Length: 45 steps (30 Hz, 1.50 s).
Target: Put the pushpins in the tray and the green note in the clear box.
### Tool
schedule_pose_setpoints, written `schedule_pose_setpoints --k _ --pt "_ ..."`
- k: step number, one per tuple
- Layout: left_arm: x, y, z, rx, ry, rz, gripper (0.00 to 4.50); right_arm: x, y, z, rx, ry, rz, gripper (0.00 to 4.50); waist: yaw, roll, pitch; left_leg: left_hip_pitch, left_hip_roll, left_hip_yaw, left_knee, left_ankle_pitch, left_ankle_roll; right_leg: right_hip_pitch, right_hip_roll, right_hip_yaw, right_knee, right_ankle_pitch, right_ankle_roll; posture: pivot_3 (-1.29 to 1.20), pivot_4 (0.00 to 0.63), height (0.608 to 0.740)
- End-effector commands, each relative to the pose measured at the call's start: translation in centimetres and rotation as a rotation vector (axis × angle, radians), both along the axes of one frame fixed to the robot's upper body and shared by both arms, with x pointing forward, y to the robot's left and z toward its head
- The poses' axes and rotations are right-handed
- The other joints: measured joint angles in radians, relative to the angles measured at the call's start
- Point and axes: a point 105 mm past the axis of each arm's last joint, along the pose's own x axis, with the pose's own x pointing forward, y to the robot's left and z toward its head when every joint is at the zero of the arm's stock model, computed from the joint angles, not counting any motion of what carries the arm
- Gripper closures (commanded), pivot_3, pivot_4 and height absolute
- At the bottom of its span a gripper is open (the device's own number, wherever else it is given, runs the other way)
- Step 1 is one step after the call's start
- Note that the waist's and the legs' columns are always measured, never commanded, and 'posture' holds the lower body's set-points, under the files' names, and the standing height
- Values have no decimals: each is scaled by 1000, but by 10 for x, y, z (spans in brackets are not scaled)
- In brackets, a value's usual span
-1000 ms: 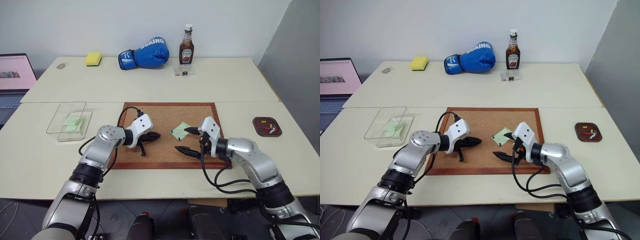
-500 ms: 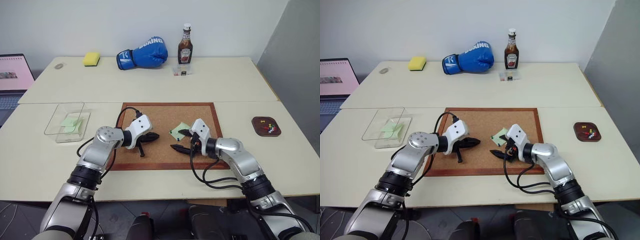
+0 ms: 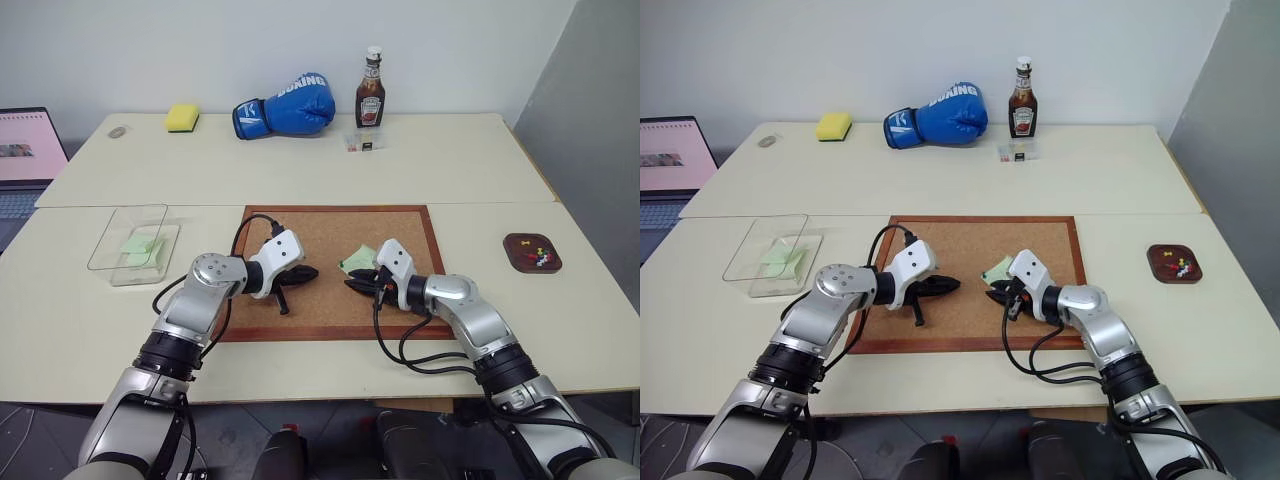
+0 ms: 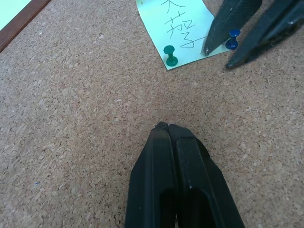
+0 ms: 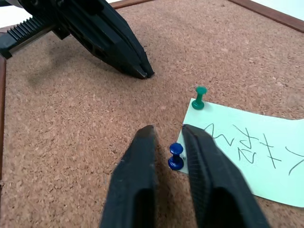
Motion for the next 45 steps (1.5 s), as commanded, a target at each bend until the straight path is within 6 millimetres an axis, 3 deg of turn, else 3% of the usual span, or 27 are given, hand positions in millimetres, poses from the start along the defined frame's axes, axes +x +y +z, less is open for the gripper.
schedule_pose_setpoints --k 1,7,18,27,29,33,39,45 --pt "-12 10 -32 70 123 22 4500 -1 5 10 -5 -50 43 4491 0 0 0 0 0 0 0 0 0 0 0 0 0 0 0 0 150 740" --pt "-16 9 -35 78 139 19 4500 1 4 21 36 -67 35 4491 0 0 0 0 0 0 0 0 0 0 0 0 0 0 0 0 150 740" --pt "-18 16 -42 109 166 30 4500 -22 12 45 99 -112 106 4491 0 0 0 0 0 0 -2 0 0 -1 0 0 0 0 0 0 150 740" --pt "-17 16 -41 115 163 27 4500 -20 4 56 126 -120 51 4491 0 0 0 1 0 0 -2 0 0 -1 0 0 0 -1 -2 0 150 740" --pt "-16 17 -41 116 163 27 4500 -16 -8 63 141 -134 -6 4491 0 0 0 1 0 0 -2 0 0 -1 0 0 0 -1 -2 0 150 740" --pt "-18 17 -42 117 167 25 4500 -1 -48 76 178 -154 -212 4491 1 0 0 0 0 0 -2 0 0 -1 0 0 0 -1 -2 0 150 740" --pt "-20 16 -45 110 177 22 4500 28 -149 80 145 -195 -718 4491 0 0 0 1 0 0 -2 0 0 -1 0 0 0 -1 -2 0 150 740" --pt "-21 14 -47 107 186 12 4500 32 -226 86 164 -216 -1068 4491 0 0 0 1 0 1 -3 0 0 -1 0 1 0 -1 -3 0 150 740"
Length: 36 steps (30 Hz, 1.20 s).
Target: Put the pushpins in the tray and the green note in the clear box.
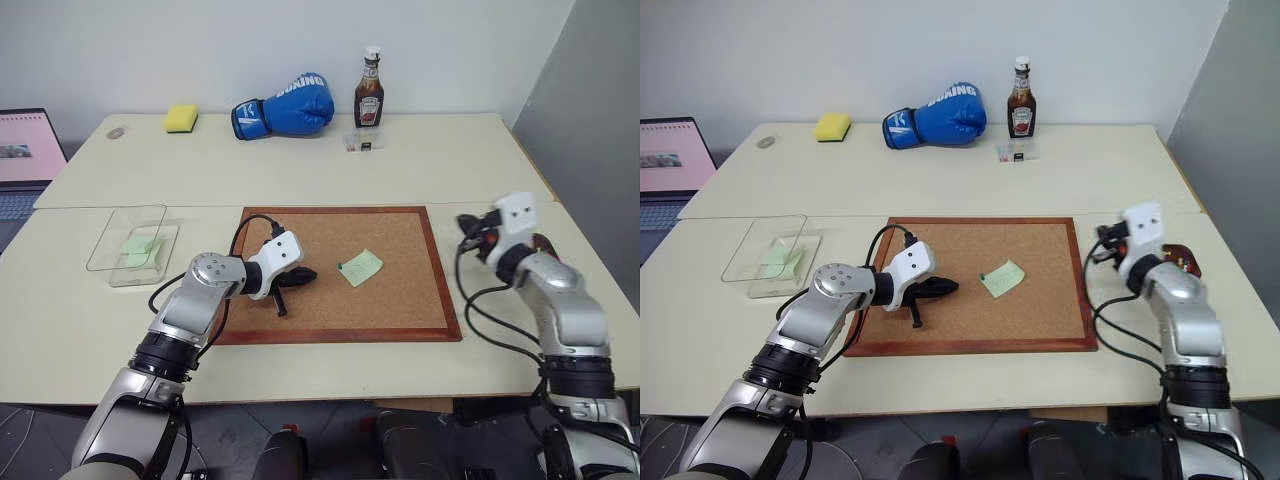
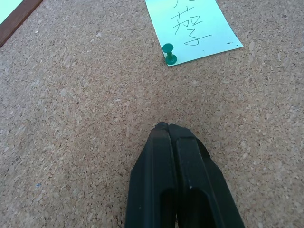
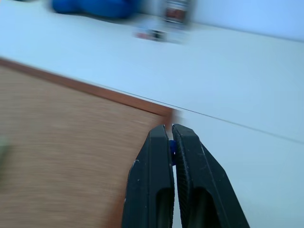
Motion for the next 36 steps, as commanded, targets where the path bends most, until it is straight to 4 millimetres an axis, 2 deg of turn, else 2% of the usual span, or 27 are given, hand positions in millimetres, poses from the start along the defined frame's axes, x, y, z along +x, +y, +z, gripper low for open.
schedule_pose_setpoints --k 1,9,19,21,22,23,24,29,36 --pt "-16 11 -43 78 163 13 4500 0 -45 16 32 -45 -194 4491 0 0 0 0 0 0 0 0 0 0 0 0 0 0 0 0 150 740" --pt "-12 9 -41 84 153 7 4500 5 -82 -1 72 43 -319 4491 -1 0 0 2 0 1 0 0 0 1 0 1 0 0 0 0 150 740" --pt "-13 15 -43 90 152 21 4500 15 -106 -9 158 97 -391 4491 -2 0 0 2 0 1 0 0 0 2 0 1 0 0 0 0 150 740" --pt "-13 15 -42 90 152 24 4500 17 -108 -9 162 100 -394 3957 -2 0 0 2 0 1 0 0 0 2 0 1 0 0 0 0 150 740" --pt "-14 16 -42 91 152 26 4500 17 -108 -9 165 100 -396 3902 -2 0 0 2 0 1 0 0 0 2 0 1 0 0 0 0 150 740" --pt "-14 16 -42 91 152 27 4500 18 -108 -9 167 100 -396 3572 -2 0 0 2 0 1 0 0 0 2 0 1 0 0 0 0 150 740" --pt "-14 17 -43 91 153 28 4500 18 -108 -10 172 102 -395 3465 -2 0 0 2 0 1 0 0 0 2 0 1 0 0 0 0 150 740" --pt "-14 19 -42 89 147 37 4500 18 -106 -14 183 107 -390 2337 -3 1 0 2 0 1 -1 0 0 2 0 2 0 0 0 0 150 740" --pt "-15 14 -42 81 143 32 4500 16 -107 -13 180 102 -395 770 -4 1 0 2 0 1 -1 0 0 2 0 2 0 0 0 0 150 740"
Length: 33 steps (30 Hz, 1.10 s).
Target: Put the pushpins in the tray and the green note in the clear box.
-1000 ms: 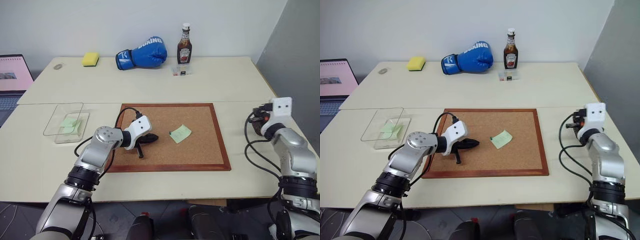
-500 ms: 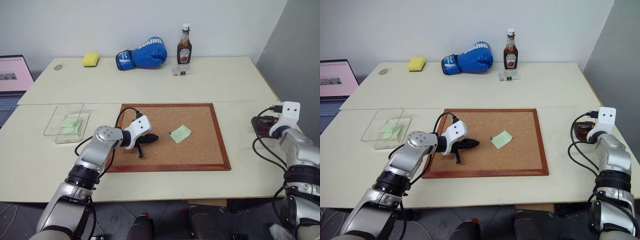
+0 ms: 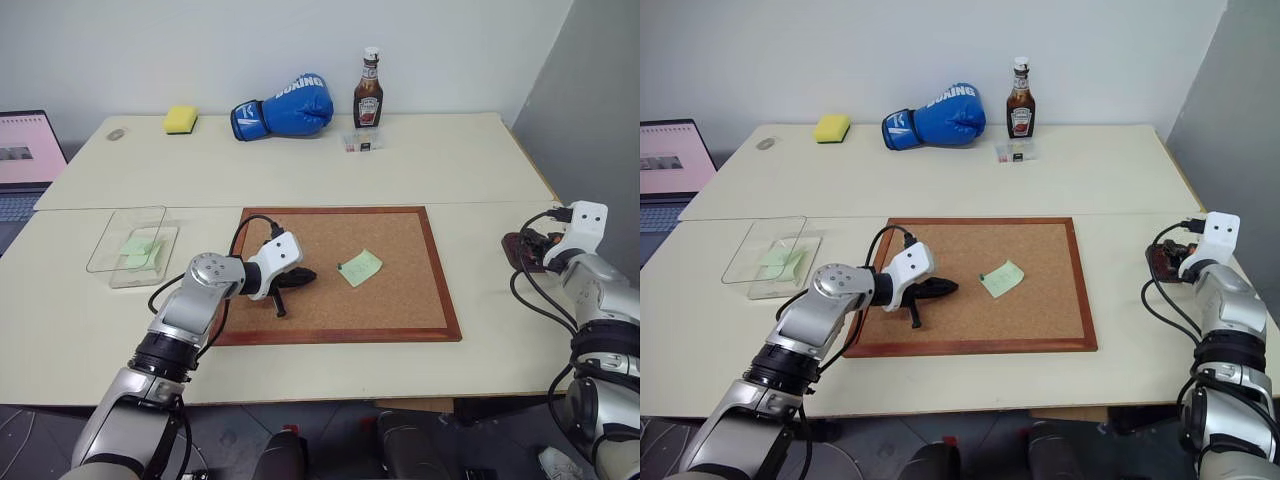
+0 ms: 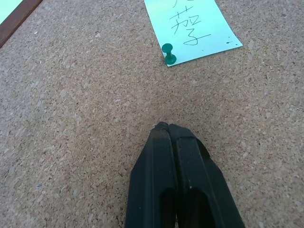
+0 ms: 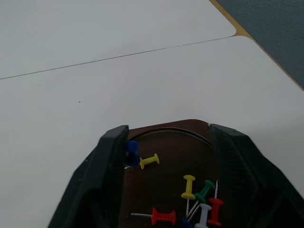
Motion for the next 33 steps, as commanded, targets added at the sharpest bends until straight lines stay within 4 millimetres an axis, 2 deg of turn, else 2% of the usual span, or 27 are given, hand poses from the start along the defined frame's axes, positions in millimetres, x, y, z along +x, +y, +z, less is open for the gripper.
schedule_pose_setpoints --k 1,4,14,18,22,24,25,28,33 --pt "-14 12 -41 82 148 33 4500 0 -7 21 -22 -71 -18 625 0 0 0 0 0 0 0 0 0 0 0 0 0 0 0 0 150 740" --pt "-12 12 -40 84 146 32 4500 0 -8 22 -47 -68 -20 9 0 0 0 0 0 0 0 0 0 0 0 0 0 0 0 0 150 740" --pt "-13 12 -41 82 150 35 4500 -2 -7 22 -100 -75 -14 9 0 0 0 0 0 0 0 0 0 0 0 0 0 0 0 0 150 740" --pt "-12 14 -41 85 150 40 4500 2 13 43 -146 -163 86 9 0 0 0 0 0 0 0 0 0 0 0 0 0 0 0 0 150 740" --pt "-11 15 -40 85 148 41 4500 2 71 58 -185 -233 362 9 -1 1 0 1 0 0 0 0 0 0 0 0 0 0 0 0 150 740" --pt "-11 15 -40 84 148 41 4500 -9 120 60 -195 -249 598 9 -1 1 0 1 0 0 0 0 0 0 0 0 0 0 0 0 150 740" --pt "-11 15 -40 84 148 41 4500 -15 136 59 -200 -249 676 9 -1 1 0 1 0 0 0 0 0 1 0 0 0 0 0 0 150 740" --pt "-10 15 -39 82 147 44 4500 -34 183 53 -218 -244 897 9 1 0 0 1 0 0 0 0 0 1 0 0 0 0 0 0 150 740" --pt "-12 18 -39 81 150 53 4500 -56 241 35 -236 -224 1142 9 1 0 0 2 0 0 0 0 0 1 0 0 0 0 0 0 150 740"
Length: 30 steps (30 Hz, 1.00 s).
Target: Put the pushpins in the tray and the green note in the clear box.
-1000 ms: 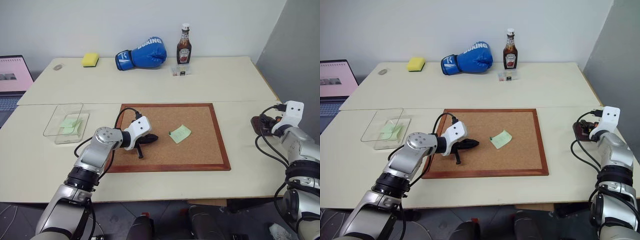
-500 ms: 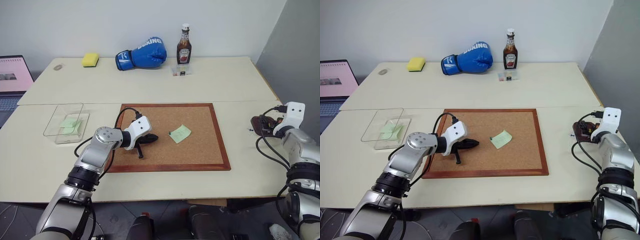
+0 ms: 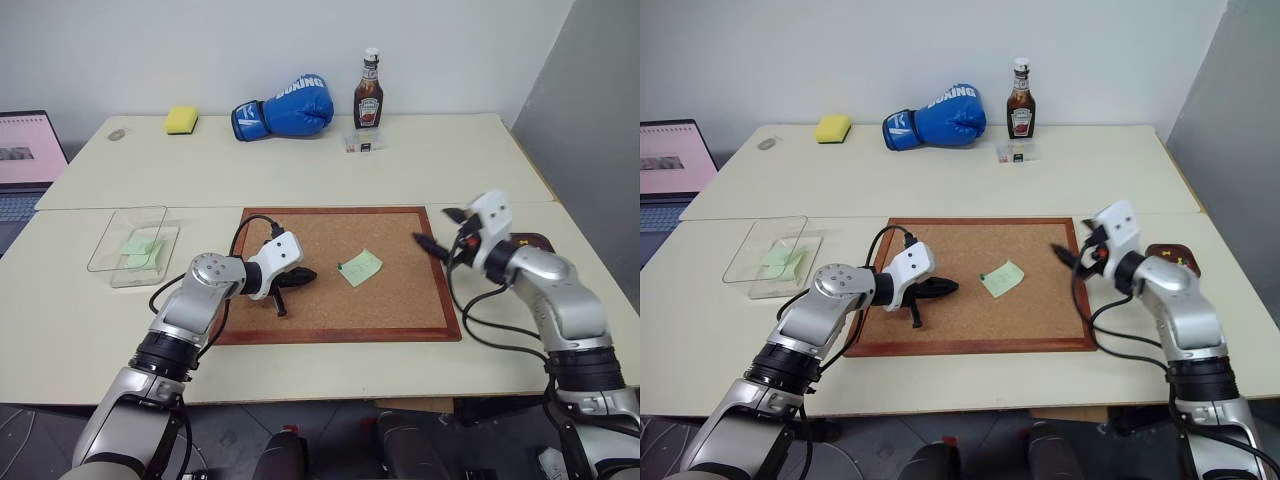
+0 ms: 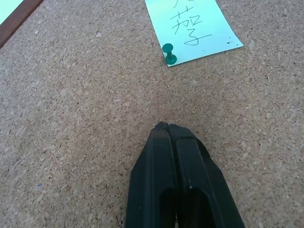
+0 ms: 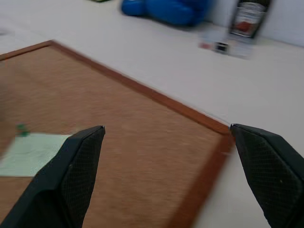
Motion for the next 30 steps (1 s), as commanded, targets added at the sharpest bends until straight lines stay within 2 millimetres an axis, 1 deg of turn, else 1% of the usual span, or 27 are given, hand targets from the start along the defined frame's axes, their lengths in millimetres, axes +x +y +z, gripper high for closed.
schedule_pose_setpoints --k 1,3,5,7,10,14,19,21,22,24,25,27,28,30 --pt "-14 19 -40 83 146 54 4500 -19 48 -3 -26 -22 199 9 0 0 0 0 0 0 0 0 0 0 0 0 0 0 0 0 150 740" --pt "-13 20 -40 85 145 60 4500 -20 60 -8 -24 -13 231 9 0 0 0 1 1 0 0 0 0 0 0 -1 0 0 0 0 150 740" --pt "-13 20 -40 86 143 64 4500 -19 66 -10 -21 -9 240 9 0 0 0 0 1 0 0 0 0 0 0 -1 0 0 0 0 150 740" --pt "-12 22 -39 84 142 69 4500 -16 78 -17 -19 -2 265 9 0 0 0 0 1 0 0 0 0 0 0 0 0 0 0 0 150 740" --pt "-12 22 -38 83 141 70 4500 -12 92 -23 -7 13 296 9 -1 -1 0 1 1 0 0 0 0 -1 0 -1 0 0 0 0 150 740" --pt "-13 22 -38 87 140 66 4500 -2 103 -28 -6 18 307 9 -1 -1 0 1 2 0 -1 0 0 0 1 -1 1 0 0 0 150 740" --pt "-13 24 -37 90 136 68 4500 3 121 -38 -13 33 349 9 -2 -1 0 1 2 0 -1 0 0 0 1 -1 1 0 0 0 150 740" --pt "-13 24 -37 92 135 70 4500 8 121 -42 -13 42 331 376 -2 -1 0 2 2 0 -2 0 0 -1 1 -1 1 0 -1 0 150 740" --pt "-14 25 -37 93 135 70 4500 10 121 -45 -20 45 326 465 -2 -1 0 2 2 0 -3 0 0 -1 1 -1 1 -1 -1 0 150 740" --pt "-15 26 -38 94 137 71 4500 10 121 -49 -31 47 334 1024 -2 -1 0 2 2 0 -4 0 0 -1 1 -1 1 -1 -1 0 150 740" --pt "-16 27 -38 96 139 72 4500 10 122 -49 -32 47 339 1156 -2 -1 0 2 2 0 -4 0 0 -1 1 -1 1 -1 -2 0 150 740" --pt "-17 28 -39 96 141 75 4500 10 122 -50 -32 46 343 1593 -7 -1 0 2 2 0 -4 0 0 -1 1 -1 1 -1 -2 0 150 740" --pt "-18 28 -39 96 141 76 4500 10 122 -50 -32 46 345 1740 -9 -1 0 2 2 0 -5 0 0 -1 1 -1 1 -1 -2 0 150 740" --pt "-18 28 -39 96 140 77 4500 9 122 -50 -31 46 348 2283 -11 -1 0 3 2 0 -6 0 0 -1 1 -1 2 -1 -1 0 150 740"
